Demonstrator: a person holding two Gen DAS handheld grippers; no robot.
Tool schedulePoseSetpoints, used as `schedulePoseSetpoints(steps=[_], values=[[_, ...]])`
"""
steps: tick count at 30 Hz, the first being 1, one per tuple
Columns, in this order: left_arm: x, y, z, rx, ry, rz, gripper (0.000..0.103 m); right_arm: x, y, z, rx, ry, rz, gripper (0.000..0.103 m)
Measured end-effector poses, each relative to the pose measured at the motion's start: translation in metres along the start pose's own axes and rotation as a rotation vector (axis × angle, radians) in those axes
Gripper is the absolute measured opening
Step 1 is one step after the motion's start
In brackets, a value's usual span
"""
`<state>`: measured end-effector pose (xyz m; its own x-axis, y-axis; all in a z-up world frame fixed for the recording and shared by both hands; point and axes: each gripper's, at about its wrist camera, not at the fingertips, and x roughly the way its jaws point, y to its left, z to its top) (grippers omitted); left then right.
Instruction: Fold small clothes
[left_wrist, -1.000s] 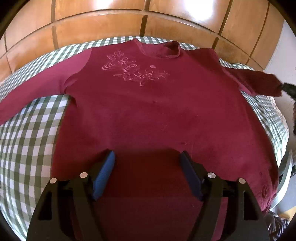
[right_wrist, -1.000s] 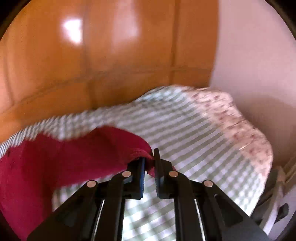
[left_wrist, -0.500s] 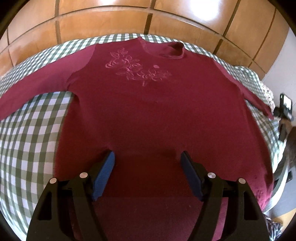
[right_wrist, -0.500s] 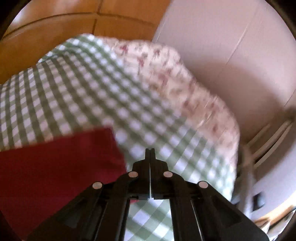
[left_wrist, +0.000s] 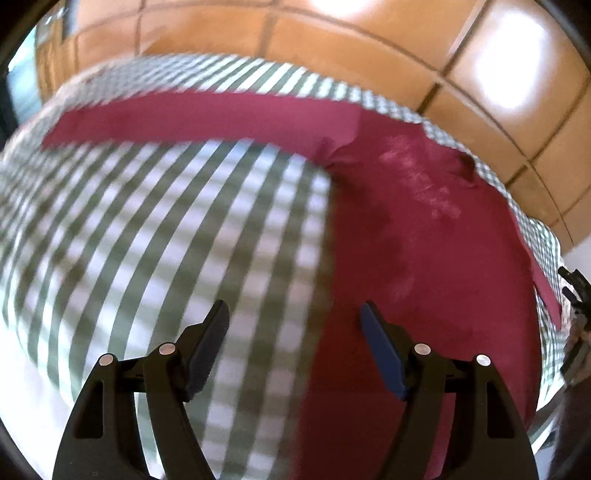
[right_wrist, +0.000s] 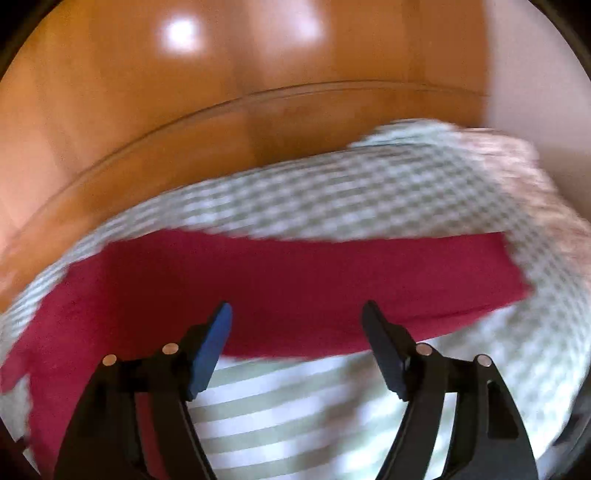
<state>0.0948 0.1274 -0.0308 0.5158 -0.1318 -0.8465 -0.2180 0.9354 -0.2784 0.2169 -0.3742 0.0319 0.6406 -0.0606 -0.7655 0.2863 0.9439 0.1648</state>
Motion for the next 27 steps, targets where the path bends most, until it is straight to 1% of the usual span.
schedulePoseSetpoints(steps=[1,3,4,7,8,9,10,11,12,13,14,15,17,19,22,25,26,27], values=[[0.0,0.003,-0.004,-0.005,0.004,-0.012,0.073,0.001,0.025,-0.008,-0.027,0.016,0.055,0.074],[-0.004,0.005,-0.013,0.008,-0.009,-0.021,0.072,0.005,0.063,-0.021,-0.078,0.041,0.131,0.076],[-0.004,0.005,-0.016,0.014,-0.011,-0.025,0.071,0.008,0.078,-0.028,-0.106,0.048,0.145,0.076],[-0.003,-0.001,-0.026,0.065,-0.01,-0.035,0.061,0.016,0.115,-0.048,-0.163,0.079,0.161,0.076],[-0.002,-0.002,-0.026,0.078,-0.011,-0.034,0.052,0.019,0.119,-0.052,-0.168,0.086,0.162,0.077],[-0.001,-0.005,-0.029,0.099,-0.005,-0.044,0.039,0.023,0.123,-0.058,-0.177,0.093,0.151,0.078],[-0.002,-0.004,-0.03,0.106,-0.001,-0.057,0.031,0.026,0.125,-0.064,-0.178,0.101,0.138,0.079],[-0.003,-0.006,-0.03,0.117,0.002,-0.067,0.013,0.032,0.124,-0.071,-0.173,0.12,0.121,0.079],[-0.003,-0.009,-0.032,0.136,0.003,-0.045,0.004,0.039,0.117,-0.074,-0.165,0.133,0.108,0.079],[-0.004,-0.007,-0.035,0.145,0.0,-0.034,0.004,0.042,0.113,-0.078,-0.162,0.136,0.091,0.08],[-0.004,-0.006,-0.037,0.148,-0.004,-0.032,0.004,0.047,0.106,-0.085,-0.17,0.13,0.04,0.082],[-0.004,-0.003,-0.041,0.144,-0.006,-0.031,0.004,0.049,0.095,-0.089,-0.155,0.135,0.048,0.082],[-0.006,0.002,-0.046,0.131,-0.005,-0.04,0.004,0.044,0.083,-0.093,-0.118,0.1,0.104,0.082],[-0.007,0.005,-0.049,0.124,-0.004,-0.038,0.004,0.043,0.083,-0.094,-0.118,0.093,0.089,0.082],[-0.015,0.001,-0.05,0.159,-0.012,0.005,0.004,0.042,0.089,-0.095,-0.144,0.086,0.057,0.082],[-0.025,0.007,-0.048,0.134,-0.037,0.025,0.004,0.042,0.086,-0.095,-0.131,0.077,0.071,0.082],[-0.028,0.012,-0.045,0.108,-0.047,0.015,0.01,0.042,0.084,-0.095,-0.128,0.076,0.074,0.083],[-0.029,0.016,-0.042,0.086,-0.052,0.005,0.021,0.04,0.084,-0.095,-0.129,0.075,0.073,0.083]])
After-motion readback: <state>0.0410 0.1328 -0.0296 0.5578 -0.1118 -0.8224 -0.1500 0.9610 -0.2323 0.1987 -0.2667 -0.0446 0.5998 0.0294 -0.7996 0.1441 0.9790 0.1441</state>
